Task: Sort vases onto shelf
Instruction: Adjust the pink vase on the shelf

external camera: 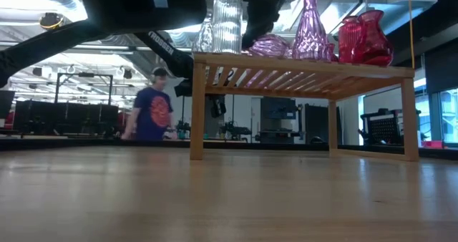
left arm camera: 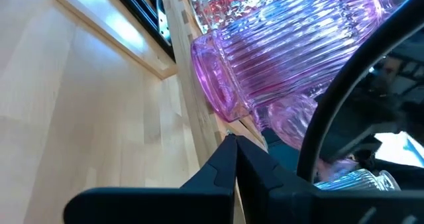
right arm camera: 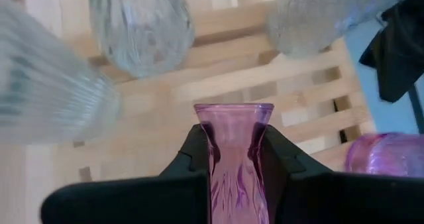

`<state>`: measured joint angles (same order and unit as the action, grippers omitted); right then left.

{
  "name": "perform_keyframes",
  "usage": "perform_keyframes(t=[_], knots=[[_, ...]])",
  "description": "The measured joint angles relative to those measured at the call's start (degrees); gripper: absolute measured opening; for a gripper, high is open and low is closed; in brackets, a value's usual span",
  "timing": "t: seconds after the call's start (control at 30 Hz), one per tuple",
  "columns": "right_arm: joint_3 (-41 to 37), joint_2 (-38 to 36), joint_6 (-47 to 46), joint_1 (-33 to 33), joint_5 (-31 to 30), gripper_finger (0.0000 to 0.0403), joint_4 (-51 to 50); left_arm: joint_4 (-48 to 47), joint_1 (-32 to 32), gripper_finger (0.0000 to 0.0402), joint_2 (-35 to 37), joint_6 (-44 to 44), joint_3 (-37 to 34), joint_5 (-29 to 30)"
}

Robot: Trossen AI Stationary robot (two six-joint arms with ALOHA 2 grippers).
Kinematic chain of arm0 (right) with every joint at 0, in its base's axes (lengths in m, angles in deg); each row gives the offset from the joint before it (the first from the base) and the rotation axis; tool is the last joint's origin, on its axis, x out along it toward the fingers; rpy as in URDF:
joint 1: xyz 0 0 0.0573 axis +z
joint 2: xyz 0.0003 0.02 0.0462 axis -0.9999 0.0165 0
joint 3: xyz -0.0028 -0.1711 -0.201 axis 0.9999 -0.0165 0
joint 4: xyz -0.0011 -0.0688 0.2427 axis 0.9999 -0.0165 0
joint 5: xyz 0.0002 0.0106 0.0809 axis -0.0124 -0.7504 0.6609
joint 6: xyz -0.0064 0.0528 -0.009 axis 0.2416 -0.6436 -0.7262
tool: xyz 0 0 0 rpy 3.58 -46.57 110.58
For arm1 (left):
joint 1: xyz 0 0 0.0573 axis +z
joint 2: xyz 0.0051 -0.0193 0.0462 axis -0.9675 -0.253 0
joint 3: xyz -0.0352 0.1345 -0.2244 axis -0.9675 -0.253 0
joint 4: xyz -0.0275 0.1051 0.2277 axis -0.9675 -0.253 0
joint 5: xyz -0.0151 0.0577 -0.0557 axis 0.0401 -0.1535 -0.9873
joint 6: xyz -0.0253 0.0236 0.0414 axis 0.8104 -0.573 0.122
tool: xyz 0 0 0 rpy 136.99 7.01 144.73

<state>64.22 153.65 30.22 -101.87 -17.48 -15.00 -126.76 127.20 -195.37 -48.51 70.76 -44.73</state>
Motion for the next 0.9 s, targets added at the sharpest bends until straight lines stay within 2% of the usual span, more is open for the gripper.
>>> perform_keyframes(t=[0.2, 0.47, 0.6, 0.73, 0.9], knots=[[0.0, -3.1, -1.6, 0.0, -1.0, 0.0041, 6.4, 0.0, 0.0, 0.0, 0.0, 0.0, 0.0, 0.0], [-1.6, -9.9, -4.2, 0.1, -7.2, 0.004, 15.0, 0.0, 0.3, 0.0, 0.0, -1.2, 0.0, 0.2], [-7.0, -14.9, -5.9, 0.1, -9.3, 0.004, 21.9, 0.7, 0.3, 0.0, 0.0, -3.6, 0.0, 1.2], [-16.0, -21.0, -8.7, 0.1, -9.7, 0.004, 31.2, 4.0, -0.2, 0.0, 0.0, -5.2, 0.0, 4.2], [-28.6, -27.7, -11.3, 0.1, -9.6, 0.0039, 45.8, 13.8, -1.3, 0.0, 0.0, 1.6, 0.0, 9.9]])
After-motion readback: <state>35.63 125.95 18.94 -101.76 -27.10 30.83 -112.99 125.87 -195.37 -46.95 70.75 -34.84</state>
